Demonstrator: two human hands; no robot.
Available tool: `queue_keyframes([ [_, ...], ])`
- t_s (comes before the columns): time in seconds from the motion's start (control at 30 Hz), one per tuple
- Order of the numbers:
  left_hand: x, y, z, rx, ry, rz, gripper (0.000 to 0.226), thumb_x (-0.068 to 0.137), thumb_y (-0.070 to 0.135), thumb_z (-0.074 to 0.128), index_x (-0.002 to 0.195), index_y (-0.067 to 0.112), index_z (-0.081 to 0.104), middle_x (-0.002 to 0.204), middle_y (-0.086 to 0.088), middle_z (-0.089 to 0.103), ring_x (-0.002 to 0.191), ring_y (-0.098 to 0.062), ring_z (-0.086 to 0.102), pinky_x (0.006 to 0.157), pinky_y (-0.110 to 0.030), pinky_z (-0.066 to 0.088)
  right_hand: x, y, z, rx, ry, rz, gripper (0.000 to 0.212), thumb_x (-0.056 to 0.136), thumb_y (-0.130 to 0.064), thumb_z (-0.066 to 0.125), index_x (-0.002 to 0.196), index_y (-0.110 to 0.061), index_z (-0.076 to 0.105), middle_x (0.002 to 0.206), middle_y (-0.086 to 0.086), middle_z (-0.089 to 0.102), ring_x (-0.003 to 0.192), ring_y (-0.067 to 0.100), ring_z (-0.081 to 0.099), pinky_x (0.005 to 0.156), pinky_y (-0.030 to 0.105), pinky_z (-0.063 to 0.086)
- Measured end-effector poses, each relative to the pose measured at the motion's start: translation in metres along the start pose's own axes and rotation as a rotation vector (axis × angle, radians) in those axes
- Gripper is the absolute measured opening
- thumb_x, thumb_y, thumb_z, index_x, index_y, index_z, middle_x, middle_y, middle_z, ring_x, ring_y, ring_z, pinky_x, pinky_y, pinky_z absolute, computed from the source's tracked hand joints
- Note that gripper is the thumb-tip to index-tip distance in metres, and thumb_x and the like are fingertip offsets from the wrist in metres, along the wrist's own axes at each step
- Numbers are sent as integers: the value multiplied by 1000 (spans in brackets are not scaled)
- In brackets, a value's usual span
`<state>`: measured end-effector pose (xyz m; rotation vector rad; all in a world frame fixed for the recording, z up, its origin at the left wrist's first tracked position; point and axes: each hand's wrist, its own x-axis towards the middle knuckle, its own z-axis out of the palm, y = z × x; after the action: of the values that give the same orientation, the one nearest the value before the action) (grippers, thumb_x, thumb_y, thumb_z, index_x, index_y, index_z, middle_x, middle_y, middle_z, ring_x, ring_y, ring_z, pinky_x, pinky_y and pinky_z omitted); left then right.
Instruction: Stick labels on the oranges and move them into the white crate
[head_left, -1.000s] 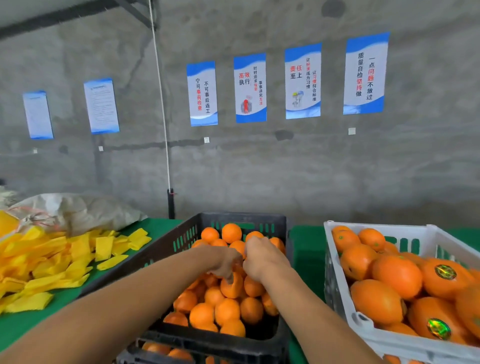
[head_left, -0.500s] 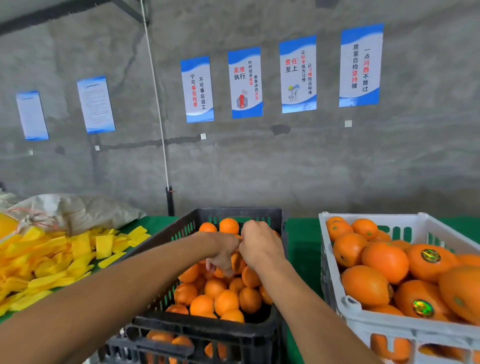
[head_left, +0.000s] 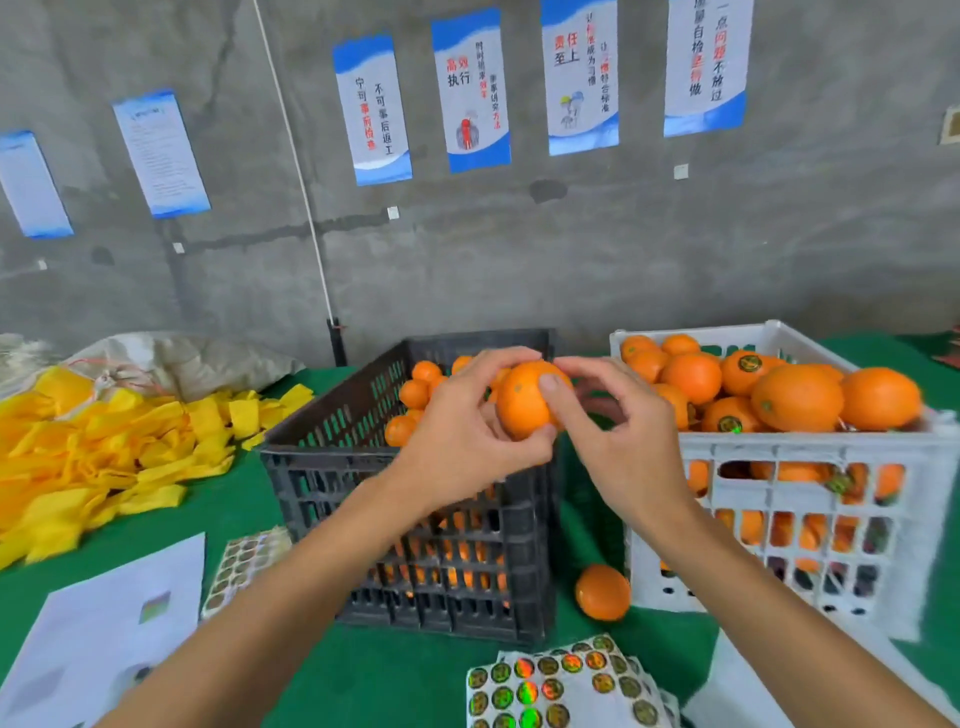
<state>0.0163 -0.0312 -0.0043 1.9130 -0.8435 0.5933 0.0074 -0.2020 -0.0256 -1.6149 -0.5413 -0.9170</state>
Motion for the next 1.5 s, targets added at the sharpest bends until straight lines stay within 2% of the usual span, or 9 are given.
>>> queue_keyframes([
  [0.17,-81,-21,58,-169,-91,-178,63,78,22,86,133,37,59,92,0,67,54,-8,68,53,-20,52,-79,33,-39,-110,-54,47,16,102,-28,63,101,-17,75,97,-9,69,91,16,67,75,32,55],
  [0.37,-158,-71,106,-166,-203,-527,56,85,32,85,131,43,56,121,1,65,73,-19,75,65,-30,62,-165,104,-64,-243,-377,334,22,104,-30,58,90,-23,73,85,-5,67,80,14,63,74,48,52],
  [0.47,-181,-82,116,-176,-197,-599,55,80,48,82,128,52,56,124,7,65,85,-17,74,71,-29,61,-188,118,-71,-265,-555,321,19,103,-35,58,91,-28,70,91,-12,65,89,12,61,79,43,51],
  [0.6,-194,-87,118,-291,-69,-667,54,80,41,82,129,47,58,109,1,73,59,-27,73,54,-32,59,-198,121,-74,-449,-807,266,38,97,-61,54,120,-37,72,119,-30,56,114,-2,49,97,21,42],
  [0.8,-196,-89,118,-390,13,-678,52,84,39,77,132,44,59,88,-13,77,50,-34,69,44,-32,55,-191,119,-74,-530,-921,200,58,88,-76,55,125,-35,73,125,-29,54,106,-8,40,96,18,36],
  [0.97,-198,-96,119,-433,-5,-696,52,86,38,77,134,47,59,70,-17,73,48,-29,67,45,-30,53,-193,121,-70,-469,-860,195,38,95,-59,63,111,-28,81,111,-23,60,103,1,50,89,26,45],
  [1.17,-197,-98,120,-415,-51,-705,55,81,40,76,132,52,58,65,-12,73,47,-21,66,47,-27,52,-199,126,-63,-170,-645,537,19,92,-32,76,73,-33,79,96,-11,67,101,15,59,84,27,47],
  [1.37,-199,-96,123,-373,-84,-677,57,78,37,81,129,50,61,81,-3,74,54,-21,70,55,-29,57,-195,116,-53,-136,-156,584,10,90,-27,77,80,-30,78,91,-6,68,81,18,62,74,23,49],
  [1.5,-198,-98,125,-357,-96,-670,57,78,37,82,130,49,60,82,2,75,54,-21,69,54,-27,55,-198,105,-45,-94,-238,449,6,90,-30,77,91,-35,79,100,-6,68,92,20,64,79,18,49],
])
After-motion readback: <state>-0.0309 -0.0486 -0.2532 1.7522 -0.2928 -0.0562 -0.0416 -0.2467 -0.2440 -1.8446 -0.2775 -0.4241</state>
